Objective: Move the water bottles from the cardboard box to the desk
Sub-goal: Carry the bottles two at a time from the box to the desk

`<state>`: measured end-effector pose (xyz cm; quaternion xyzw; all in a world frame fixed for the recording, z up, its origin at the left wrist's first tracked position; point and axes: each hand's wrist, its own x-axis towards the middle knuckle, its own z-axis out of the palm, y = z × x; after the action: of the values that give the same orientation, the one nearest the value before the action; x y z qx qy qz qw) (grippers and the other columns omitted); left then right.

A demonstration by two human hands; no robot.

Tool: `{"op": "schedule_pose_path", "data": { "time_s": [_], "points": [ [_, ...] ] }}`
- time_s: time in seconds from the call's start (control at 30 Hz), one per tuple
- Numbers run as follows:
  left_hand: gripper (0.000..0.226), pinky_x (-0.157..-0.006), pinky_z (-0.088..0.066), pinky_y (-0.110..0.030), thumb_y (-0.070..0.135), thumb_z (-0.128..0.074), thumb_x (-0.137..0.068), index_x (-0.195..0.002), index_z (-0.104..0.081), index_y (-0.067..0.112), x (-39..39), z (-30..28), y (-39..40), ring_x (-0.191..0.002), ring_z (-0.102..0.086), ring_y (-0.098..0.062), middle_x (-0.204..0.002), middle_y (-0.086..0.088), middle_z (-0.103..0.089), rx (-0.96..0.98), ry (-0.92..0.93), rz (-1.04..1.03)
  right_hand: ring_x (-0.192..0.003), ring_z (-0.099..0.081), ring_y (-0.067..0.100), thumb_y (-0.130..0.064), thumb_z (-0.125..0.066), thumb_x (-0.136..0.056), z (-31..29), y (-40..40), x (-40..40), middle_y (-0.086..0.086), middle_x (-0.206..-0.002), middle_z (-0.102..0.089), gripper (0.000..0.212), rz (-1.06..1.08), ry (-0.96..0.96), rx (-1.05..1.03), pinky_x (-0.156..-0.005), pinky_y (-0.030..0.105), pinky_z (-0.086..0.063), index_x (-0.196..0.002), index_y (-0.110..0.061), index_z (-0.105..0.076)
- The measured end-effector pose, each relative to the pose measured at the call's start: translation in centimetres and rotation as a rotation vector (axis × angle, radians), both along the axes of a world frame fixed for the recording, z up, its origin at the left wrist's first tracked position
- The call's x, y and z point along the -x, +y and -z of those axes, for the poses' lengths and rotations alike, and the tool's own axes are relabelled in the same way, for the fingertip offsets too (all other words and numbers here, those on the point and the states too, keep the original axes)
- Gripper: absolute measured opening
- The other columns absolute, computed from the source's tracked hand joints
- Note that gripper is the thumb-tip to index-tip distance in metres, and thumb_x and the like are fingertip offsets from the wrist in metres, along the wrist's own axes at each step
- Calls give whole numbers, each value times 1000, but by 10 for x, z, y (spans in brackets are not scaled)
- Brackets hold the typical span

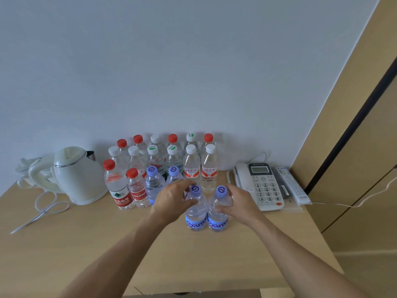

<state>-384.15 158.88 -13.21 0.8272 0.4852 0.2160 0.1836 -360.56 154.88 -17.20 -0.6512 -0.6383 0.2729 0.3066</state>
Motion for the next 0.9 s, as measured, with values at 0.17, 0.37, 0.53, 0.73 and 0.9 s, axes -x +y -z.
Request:
{"op": "schedule_pose_path", "data": {
  "time_s": [0.17, 0.37, 0.53, 0.73, 0.9],
  "points": [
    [51, -78, -49, -27, 31, -81, -83, -130, -64, 20, -8, -12, 10, -89, -63, -17, -110, 1, -67, -46, 146, 80, -95, -57, -8, -36, -90, -68, -2, -3, -1, -19, -101, -66, 49, -10, -5, 4, -73, 5, -39, -103, -44, -57],
    [31, -75, -51, -31, 27, -83, -78, -104, -72, 15, -17, -19, 21, -83, -58, -16, -93, 0, -69, -22, 238, 87, -97, -60, 5, -32, -89, -69, -5, -4, 1, -15, -102, -68, 48, -3, -13, 11, -76, 11, -41, -108, -35, -61],
    [33, -79, -52, -31, 24, -84, -79, -109, -74, 14, -28, -23, 31, -95, -65, -22, -101, -4, -71, -5, 266, 65, -99, -62, 9, -30, -88, -70, -6, -7, 2, -11, -104, -69, 49, 8, -9, 10, -81, 18, -45, -113, -28, -65],
    [35, -79, -52, -32, 28, -82, -83, -110, -71, 8, -38, -35, 52, -98, -65, -26, -105, -9, -70, 25, 336, 16, -99, -62, 9, -31, -87, -71, -11, -9, 5, -9, -104, -70, 48, 18, -40, 29, -78, 17, -45, -114, -26, -64],
    [32, -74, -49, -30, 25, -81, -85, -109, -71, 5, -47, -39, 60, -93, -65, -25, -104, -11, -70, 27, 340, -1, -97, -61, 10, -30, -86, -72, -14, -12, 7, -9, -102, -69, 47, 34, -37, 31, -73, 12, -40, -113, -26, -63]
  ]
}}
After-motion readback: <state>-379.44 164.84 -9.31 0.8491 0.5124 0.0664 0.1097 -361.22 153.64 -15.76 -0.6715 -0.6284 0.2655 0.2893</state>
